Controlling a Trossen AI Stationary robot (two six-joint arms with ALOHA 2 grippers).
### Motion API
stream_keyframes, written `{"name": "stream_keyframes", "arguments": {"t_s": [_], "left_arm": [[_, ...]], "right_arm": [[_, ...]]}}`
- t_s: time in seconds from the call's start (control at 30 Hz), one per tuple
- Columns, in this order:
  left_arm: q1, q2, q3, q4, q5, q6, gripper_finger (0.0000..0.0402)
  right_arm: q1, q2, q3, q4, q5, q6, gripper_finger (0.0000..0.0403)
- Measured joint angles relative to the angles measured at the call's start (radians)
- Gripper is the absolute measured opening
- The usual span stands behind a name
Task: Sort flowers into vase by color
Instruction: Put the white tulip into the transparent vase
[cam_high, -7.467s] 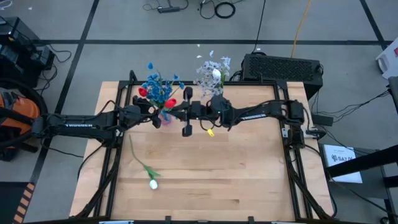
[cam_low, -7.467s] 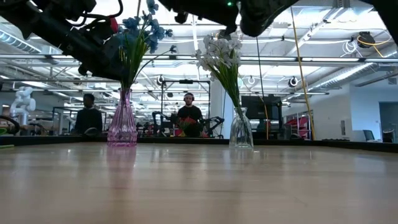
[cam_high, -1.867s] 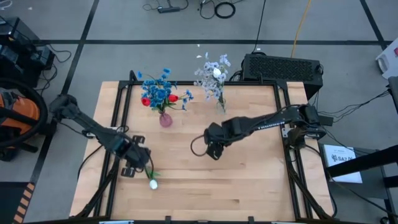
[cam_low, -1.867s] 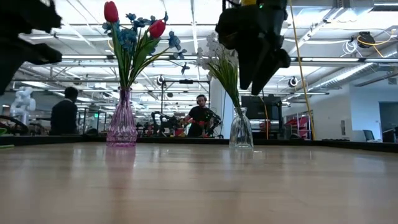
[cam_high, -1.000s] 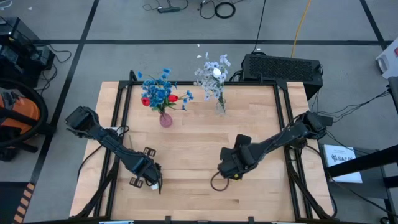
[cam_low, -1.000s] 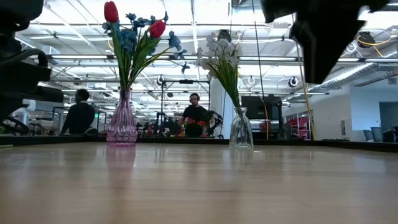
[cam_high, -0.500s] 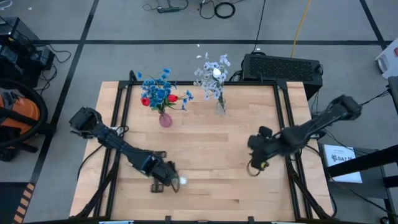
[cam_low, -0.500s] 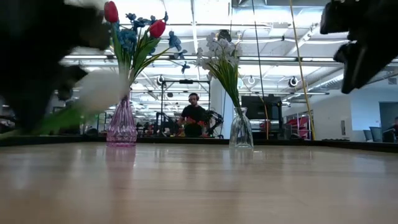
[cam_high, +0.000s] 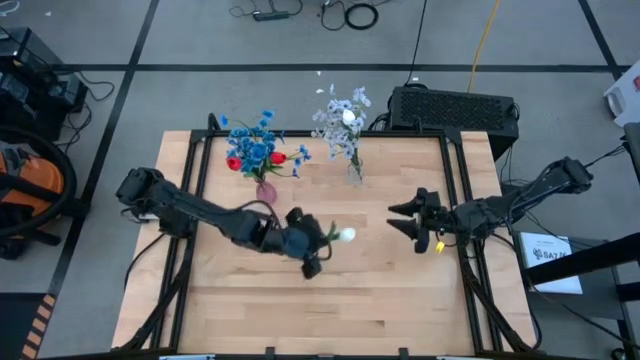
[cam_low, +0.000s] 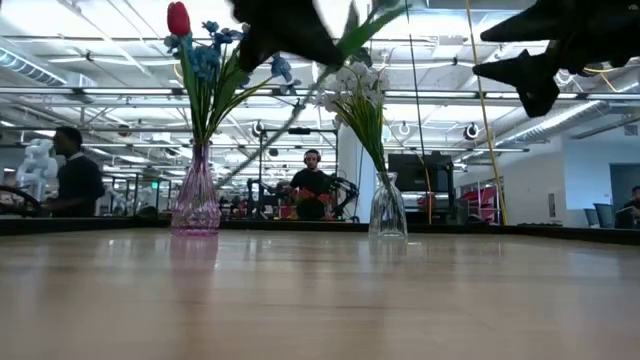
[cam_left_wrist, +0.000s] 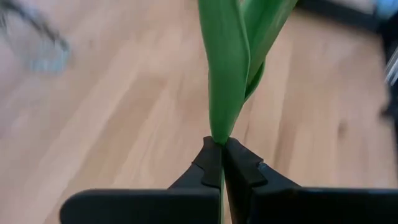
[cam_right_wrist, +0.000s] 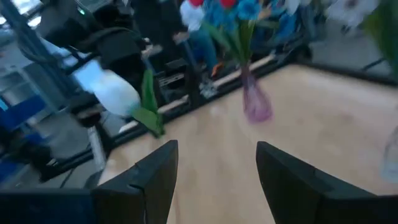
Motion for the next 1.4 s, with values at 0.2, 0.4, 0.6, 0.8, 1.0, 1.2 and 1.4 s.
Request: {"name": "stream_keyframes", "arguments": {"t_s": [0.2, 0.4, 0.6, 0.8, 1.0, 1.2, 1.4], "left_arm": [[0.071, 0.001, 0.049, 0.206, 0.0, 0.107, 0.0001], [0.136, 0.0, 0.049, 0.427, 0.005, 0.152, 0.0001], [0.177, 0.0, 0.049, 0.469, 0.032, 0.152, 0.0001], [0.212, 0.0, 0.049, 0.549, 0.062, 0.152, 0.0001], [0.248, 0.0, 0.104, 0.558, 0.18, 0.181, 0.0001], [0.276, 0.0, 0.164, 0.53, 0.242, 0.303, 0.0001], [0.298, 0.0, 0.187, 0.464, 0.276, 0.315, 0.0001]], "right_arm": [[-0.006, 0.004, -0.001, 0.082, 0.002, -0.046, 0.0208], [-0.006, 0.009, 0.046, 0.15, -0.007, -0.07, 0.0208], [-0.029, 0.08, 0.143, 0.146, -0.001, -0.167, 0.0208], [-0.074, 0.184, 0.246, 0.063, -0.003, -0.203, 0.0208], [-0.131, 0.276, 0.327, 0.044, -0.003, -0.203, 0.0208], [-0.164, 0.349, 0.382, 0.036, -0.008, -0.203, 0.0208], [-0.171, 0.38, 0.389, 0.059, -0.004, -0.189, 0.0208]]}}
